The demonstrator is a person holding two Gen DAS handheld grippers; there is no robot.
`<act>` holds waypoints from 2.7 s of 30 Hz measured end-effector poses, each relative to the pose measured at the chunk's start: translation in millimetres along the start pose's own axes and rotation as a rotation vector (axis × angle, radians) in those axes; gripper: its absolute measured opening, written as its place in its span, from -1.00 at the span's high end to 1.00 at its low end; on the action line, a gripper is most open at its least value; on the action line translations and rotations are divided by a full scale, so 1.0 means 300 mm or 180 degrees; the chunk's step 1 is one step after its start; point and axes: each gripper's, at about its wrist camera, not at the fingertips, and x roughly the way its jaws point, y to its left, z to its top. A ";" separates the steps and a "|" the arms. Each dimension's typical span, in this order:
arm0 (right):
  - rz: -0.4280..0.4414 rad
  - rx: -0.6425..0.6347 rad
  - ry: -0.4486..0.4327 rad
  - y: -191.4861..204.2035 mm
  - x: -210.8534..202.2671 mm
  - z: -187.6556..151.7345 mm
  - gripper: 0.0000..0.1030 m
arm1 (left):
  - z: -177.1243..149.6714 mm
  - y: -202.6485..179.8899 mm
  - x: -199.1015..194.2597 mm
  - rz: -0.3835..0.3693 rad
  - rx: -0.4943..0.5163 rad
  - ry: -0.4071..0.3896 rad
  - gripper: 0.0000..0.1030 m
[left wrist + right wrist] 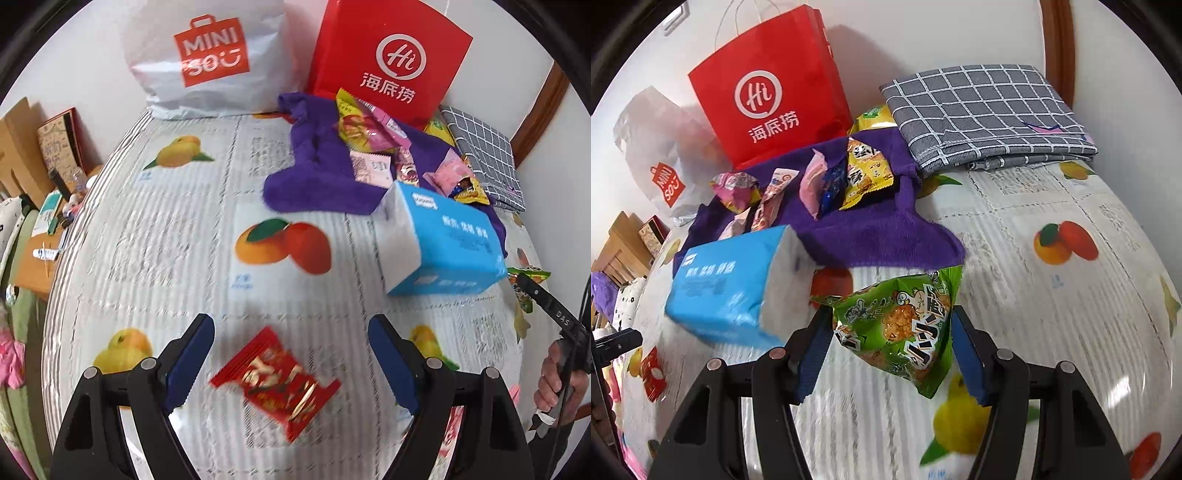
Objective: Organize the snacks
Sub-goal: 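Close the right tool on the green snack bag and lift it, then lower the left tool onto the red gold-print wrapper and close on it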
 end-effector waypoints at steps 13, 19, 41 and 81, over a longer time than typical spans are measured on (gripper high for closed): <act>0.0056 -0.0150 -0.0001 0.075 -0.098 -0.114 -0.21 | -0.125 -0.009 0.057 -0.0256 0.0005 0.0198 -0.53; 0.0026 -0.0340 -0.0046 0.095 -0.098 -0.155 -0.21 | -0.130 -0.074 0.066 -0.0338 0.0163 0.0136 -0.32; 0.0242 -0.0289 -0.0016 0.047 0.004 -0.213 -0.27 | -0.163 -0.133 0.099 0.0140 0.0675 -0.0457 -0.35; 0.0031 -0.0484 0.0043 0.083 0.013 -0.216 -0.33 | -0.162 -0.149 0.102 0.0069 0.0668 -0.0408 -0.57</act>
